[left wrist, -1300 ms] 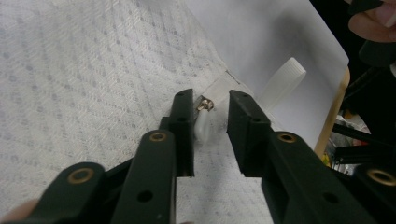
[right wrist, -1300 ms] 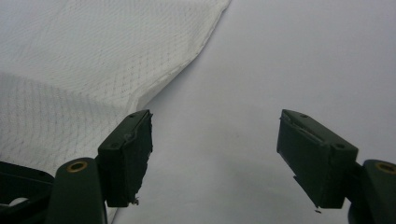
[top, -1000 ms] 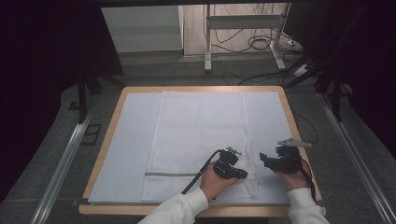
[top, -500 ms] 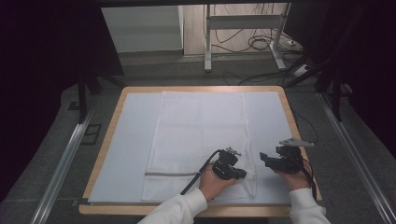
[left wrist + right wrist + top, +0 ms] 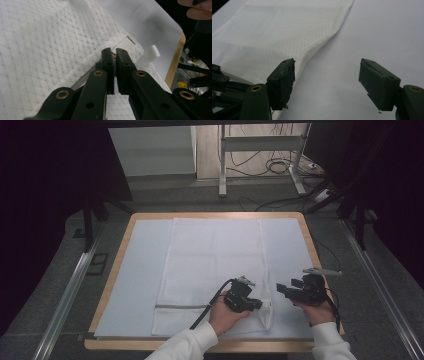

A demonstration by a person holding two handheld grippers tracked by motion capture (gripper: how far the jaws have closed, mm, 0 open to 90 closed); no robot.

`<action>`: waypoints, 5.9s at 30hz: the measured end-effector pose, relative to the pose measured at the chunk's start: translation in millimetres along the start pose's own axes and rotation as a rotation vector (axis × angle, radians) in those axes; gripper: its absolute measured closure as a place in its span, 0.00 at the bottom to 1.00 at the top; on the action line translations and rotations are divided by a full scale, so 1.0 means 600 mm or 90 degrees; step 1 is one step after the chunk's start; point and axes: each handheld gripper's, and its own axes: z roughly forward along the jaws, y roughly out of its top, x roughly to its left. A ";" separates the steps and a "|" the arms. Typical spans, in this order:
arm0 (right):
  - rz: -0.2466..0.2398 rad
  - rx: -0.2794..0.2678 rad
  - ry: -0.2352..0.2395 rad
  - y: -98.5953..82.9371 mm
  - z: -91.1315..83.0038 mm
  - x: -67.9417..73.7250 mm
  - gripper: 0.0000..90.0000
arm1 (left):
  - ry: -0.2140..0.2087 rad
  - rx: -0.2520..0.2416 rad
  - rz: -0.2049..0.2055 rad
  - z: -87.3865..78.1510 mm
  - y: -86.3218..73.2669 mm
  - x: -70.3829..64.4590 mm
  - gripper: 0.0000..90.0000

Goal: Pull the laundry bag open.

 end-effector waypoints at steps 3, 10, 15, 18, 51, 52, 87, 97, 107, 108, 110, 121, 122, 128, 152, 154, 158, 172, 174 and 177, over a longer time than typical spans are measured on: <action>0.009 0.015 0.020 0.001 0.004 0.006 0.32 | 0.002 -0.002 0.004 -0.002 0.000 0.000 0.97; 0.011 0.052 0.056 0.002 0.022 0.021 0.32 | 0.001 -0.001 0.006 -0.004 -0.001 0.000 0.97; 0.017 0.057 0.063 0.004 0.024 0.020 0.32 | 0.001 -0.004 0.006 -0.008 0.000 0.002 0.97; 0.025 0.057 0.065 0.005 0.024 0.019 0.32 | 0.001 -0.005 0.006 -0.009 0.000 0.002 0.97; 0.069 0.086 0.100 0.011 0.070 0.048 0.34 | 0.002 -0.032 0.017 -0.042 0.001 -0.002 0.97; 0.070 0.087 0.104 0.010 0.073 0.049 0.34 | 0.001 -0.032 0.017 -0.042 0.001 -0.002 0.97; 0.041 0.143 0.186 0.004 0.110 0.057 0.98 | 0.000 -0.014 0.016 -0.025 -0.007 0.001 0.97; 0.016 0.149 0.200 0.006 0.107 0.056 0.98 | 0.000 -0.005 0.002 -0.018 -0.015 0.014 0.97; 0.004 0.148 0.212 0.006 0.105 0.056 0.98 | -0.001 -0.004 -0.006 -0.018 -0.018 0.025 0.97; 0.003 0.148 0.214 0.006 0.105 0.056 0.98 | -0.001 -0.005 -0.007 -0.018 -0.018 0.026 0.97; 0.000 0.148 0.216 0.007 0.104 0.056 0.98 | -0.004 -0.004 -0.010 -0.018 -0.019 0.028 0.97; -0.014 0.148 0.224 0.006 0.103 0.057 0.98 | -0.011 -0.004 -0.016 -0.020 -0.022 0.036 0.97; -0.015 0.148 0.223 0.006 0.102 0.057 0.98 | -0.011 -0.003 -0.016 -0.020 -0.022 0.037 0.97; -0.018 0.149 0.223 0.006 0.102 0.056 0.99 | -0.016 -0.006 -0.023 -0.022 -0.022 0.042 0.97; -0.001 0.125 0.216 0.006 0.098 0.054 0.99 | -0.038 -0.013 -0.052 -0.032 -0.025 0.060 0.97; -0.001 0.125 0.216 0.006 0.098 0.054 0.99 | -0.037 -0.012 -0.052 -0.032 -0.025 0.061 0.97; 0.001 0.125 0.217 0.006 0.098 0.053 0.99 | -0.011 -0.008 -0.047 -0.033 -0.026 0.067 0.97; 0.007 0.117 0.215 0.007 0.094 0.049 0.99 | 0.006 -0.006 -0.046 -0.050 -0.039 0.076 0.97; 0.008 0.116 0.214 0.007 0.094 0.048 0.99 | 0.008 -0.005 -0.046 -0.053 -0.040 0.079 0.97; 0.010 0.115 0.215 0.008 0.094 0.048 0.99 | 0.009 -0.006 -0.044 -0.058 -0.041 0.079 0.97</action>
